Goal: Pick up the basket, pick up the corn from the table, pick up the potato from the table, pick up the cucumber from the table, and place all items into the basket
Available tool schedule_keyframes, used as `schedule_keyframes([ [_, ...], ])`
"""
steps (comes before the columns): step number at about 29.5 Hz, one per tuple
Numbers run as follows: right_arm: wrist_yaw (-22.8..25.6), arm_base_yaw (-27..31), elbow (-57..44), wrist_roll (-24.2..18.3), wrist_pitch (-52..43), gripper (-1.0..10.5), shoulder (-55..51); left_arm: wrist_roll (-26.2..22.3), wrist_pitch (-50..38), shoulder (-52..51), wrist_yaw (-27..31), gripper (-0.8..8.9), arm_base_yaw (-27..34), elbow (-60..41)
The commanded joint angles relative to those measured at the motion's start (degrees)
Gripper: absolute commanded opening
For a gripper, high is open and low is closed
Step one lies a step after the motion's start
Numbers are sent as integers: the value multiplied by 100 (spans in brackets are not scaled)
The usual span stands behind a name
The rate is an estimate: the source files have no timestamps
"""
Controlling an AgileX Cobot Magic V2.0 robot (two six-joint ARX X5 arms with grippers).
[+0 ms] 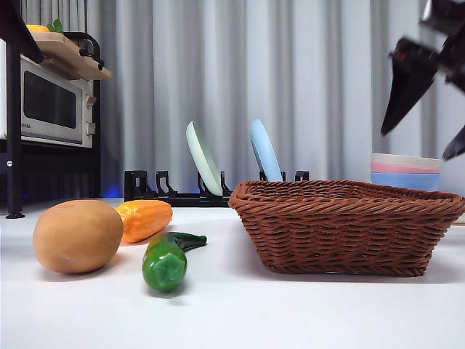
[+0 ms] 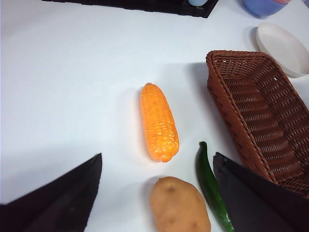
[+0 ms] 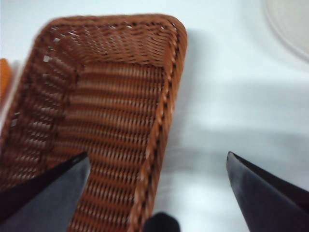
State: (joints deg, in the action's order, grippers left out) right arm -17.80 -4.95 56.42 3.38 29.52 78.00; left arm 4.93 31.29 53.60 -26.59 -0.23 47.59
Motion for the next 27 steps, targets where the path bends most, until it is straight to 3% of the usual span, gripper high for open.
schedule_keyframes([
  [1, 9, -44, 133, -48, -76, 468, 452, -59, -31, 0, -44, 384, -22, 15],
  [5, -33, -68, 278, -48, -90, 421, 1054, -57, -20, 0, -44, 383, -22, 15],
  [9, -328, -92, 291, -46, -125, 182, 1464, -57, 13, 0, -44, 382, -22, 15],
  [14, -629, -107, 291, -13, -203, -16, 1537, -55, 98, 0, -48, 382, -24, 15],
  [23, -612, -107, 293, 448, -199, -17, 35, -46, -92, 780, 2, 412, -776, 345],
  [27, -584, -107, 293, 474, -83, -17, -949, -68, -79, 1803, 774, 415, -1414, 1064],
])
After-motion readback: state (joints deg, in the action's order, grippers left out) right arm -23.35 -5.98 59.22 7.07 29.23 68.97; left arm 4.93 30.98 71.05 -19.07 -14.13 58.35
